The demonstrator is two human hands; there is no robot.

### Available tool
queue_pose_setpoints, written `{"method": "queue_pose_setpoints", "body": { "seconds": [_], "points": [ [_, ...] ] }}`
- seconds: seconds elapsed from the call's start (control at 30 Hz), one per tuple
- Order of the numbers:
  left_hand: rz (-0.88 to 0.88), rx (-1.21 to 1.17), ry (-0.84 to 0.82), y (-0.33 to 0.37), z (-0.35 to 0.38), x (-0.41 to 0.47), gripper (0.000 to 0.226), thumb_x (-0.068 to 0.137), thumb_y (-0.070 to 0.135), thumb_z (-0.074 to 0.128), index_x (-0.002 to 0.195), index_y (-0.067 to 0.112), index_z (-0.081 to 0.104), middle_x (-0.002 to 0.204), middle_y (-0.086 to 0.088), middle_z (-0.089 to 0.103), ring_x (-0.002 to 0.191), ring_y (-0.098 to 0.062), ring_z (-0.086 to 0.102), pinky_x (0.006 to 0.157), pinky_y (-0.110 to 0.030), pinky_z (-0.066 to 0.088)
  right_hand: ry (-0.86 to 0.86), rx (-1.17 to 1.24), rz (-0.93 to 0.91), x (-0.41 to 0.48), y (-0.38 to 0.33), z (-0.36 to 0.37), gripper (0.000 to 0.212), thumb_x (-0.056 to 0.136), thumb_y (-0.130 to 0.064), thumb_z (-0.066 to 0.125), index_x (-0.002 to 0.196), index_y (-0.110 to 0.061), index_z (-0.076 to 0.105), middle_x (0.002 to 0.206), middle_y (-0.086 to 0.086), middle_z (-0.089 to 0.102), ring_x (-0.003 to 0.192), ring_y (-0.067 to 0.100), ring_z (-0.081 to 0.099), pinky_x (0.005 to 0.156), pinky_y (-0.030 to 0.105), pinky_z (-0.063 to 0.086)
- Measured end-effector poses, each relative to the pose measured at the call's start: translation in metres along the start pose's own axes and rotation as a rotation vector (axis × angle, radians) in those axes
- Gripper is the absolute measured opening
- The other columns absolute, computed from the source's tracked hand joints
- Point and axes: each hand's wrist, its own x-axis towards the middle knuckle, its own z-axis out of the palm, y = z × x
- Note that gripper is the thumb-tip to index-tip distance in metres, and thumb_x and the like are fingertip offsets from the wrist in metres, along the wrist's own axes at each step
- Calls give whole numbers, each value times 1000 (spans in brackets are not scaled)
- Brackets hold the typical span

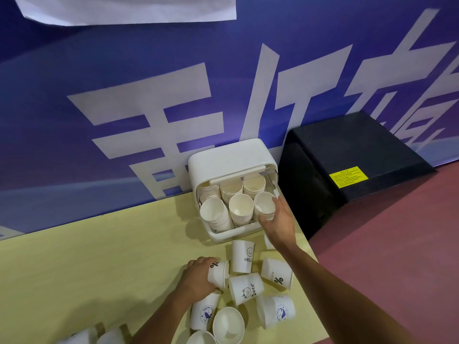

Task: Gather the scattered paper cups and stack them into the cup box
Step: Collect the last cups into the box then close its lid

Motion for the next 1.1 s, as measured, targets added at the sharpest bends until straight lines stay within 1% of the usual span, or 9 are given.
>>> {"method": "queue_pose_setpoints", "body": {
  "seconds": [0.07,0.23,0.3,0.37,0.5,0.7,0.87,1.03,1.1],
  "points": [
    [-2,16,16,0,1,1,74,79,34,66,146,35,35,146,7,42,130,-22,38,108,-30,33,38,-12,-21,-5,3,2,68,91,-31,69,148,-7,42,161,9,31,149,24,28,120,37,29],
    [7,40,62,0,0,-1,67,80,32,66,142,35,39,137,7,47,123,-20,43,101,-28,37,126,12,-77,-22,8,9,50,92,-23,66,137,-10,52,144,5,48,134,21,45,107,29,37],
    [-3,36,95,-2,-2,-4,61,80,33,65,137,35,42,133,8,51,120,-19,44,98,-28,39,121,2,-93,-28,8,10,47,92,-22,65,136,-12,52,139,2,50,128,18,48,100,23,36],
    [-22,49,103,-5,-3,-6,58,80,35,63,134,33,43,132,8,51,121,-20,44,98,-30,40,92,-9,-104,-33,8,11,46,92,-21,66,136,-12,52,138,2,50,126,18,49,98,22,35],
    [-3,93,53,-12,0,-8,69,81,39,61,144,36,34,140,9,45,128,-20,39,103,-35,38,54,-18,-122,-40,6,16,48,92,-21,66,137,-12,51,142,3,50,131,19,47,103,23,34],
    [-11,67,71,-10,6,-1,68,80,40,62,142,32,36,139,8,49,127,-20,44,103,-36,38,58,-34,-125,-46,6,13,46,93,-19,64,137,-16,53,144,-2,52,132,16,48,104,25,37],
    [-12,78,100,-9,9,-2,66,80,40,63,141,32,37,136,7,51,123,-20,47,102,-36,38,31,-81,-140,-42,14,7,47,92,-15,61,138,-19,55,145,-2,53,134,17,47,110,34,42],
    [-35,36,132,-14,5,-3,68,81,43,63,142,31,36,136,7,51,123,-19,47,102,-35,38,10,-147,-194,-31,9,10,41,95,-17,59,136,-17,59,144,-1,53,135,16,43,107,25,34],
    [-38,17,146,-16,4,-4,68,80,43,63,142,31,36,136,8,51,123,-19,46,102,-34,38,1,-198,-213,-25,7,13,41,95,-17,58,136,-17,59,145,0,53,137,18,40,109,29,36]
  ]
}}
